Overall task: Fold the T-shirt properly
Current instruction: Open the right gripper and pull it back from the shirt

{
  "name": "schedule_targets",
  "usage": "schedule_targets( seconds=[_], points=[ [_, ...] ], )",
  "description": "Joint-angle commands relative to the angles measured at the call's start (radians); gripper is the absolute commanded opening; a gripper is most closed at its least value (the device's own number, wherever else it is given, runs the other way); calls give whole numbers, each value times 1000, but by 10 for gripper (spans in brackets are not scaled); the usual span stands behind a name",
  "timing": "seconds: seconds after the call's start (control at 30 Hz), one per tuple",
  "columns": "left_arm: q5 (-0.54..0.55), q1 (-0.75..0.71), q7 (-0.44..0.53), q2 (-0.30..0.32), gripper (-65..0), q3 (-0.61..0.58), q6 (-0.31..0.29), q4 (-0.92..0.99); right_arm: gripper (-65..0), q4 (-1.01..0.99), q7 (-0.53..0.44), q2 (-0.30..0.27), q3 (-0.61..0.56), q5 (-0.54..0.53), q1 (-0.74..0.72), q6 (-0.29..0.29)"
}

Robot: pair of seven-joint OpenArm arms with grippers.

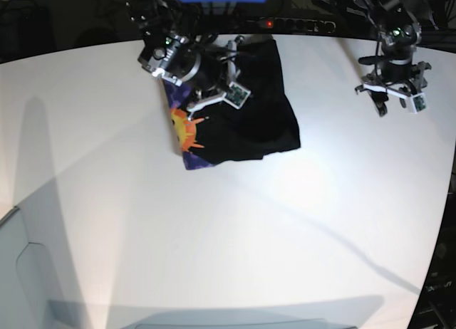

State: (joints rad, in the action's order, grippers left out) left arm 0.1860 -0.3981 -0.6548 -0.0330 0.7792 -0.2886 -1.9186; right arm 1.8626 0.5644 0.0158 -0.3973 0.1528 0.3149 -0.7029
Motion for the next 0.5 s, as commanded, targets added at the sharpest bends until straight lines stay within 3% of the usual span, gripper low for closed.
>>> schedule_targets(
  seconds=[0.0, 0.2, 0.47],
  points=[
    [8, 3, 20, 9, -292, 4, -2, -14, -645, 36, -24, 6, -25, -22, 8, 5],
    [8, 3, 20, 11, -292, 3, -2, -17, -606, 70, -14, 6, -122, -20, 45, 5],
    [8, 0, 20, 11, -292, 7, -2, -17, -393, 78, -14, -72, -211, -22, 59, 5]
  ],
)
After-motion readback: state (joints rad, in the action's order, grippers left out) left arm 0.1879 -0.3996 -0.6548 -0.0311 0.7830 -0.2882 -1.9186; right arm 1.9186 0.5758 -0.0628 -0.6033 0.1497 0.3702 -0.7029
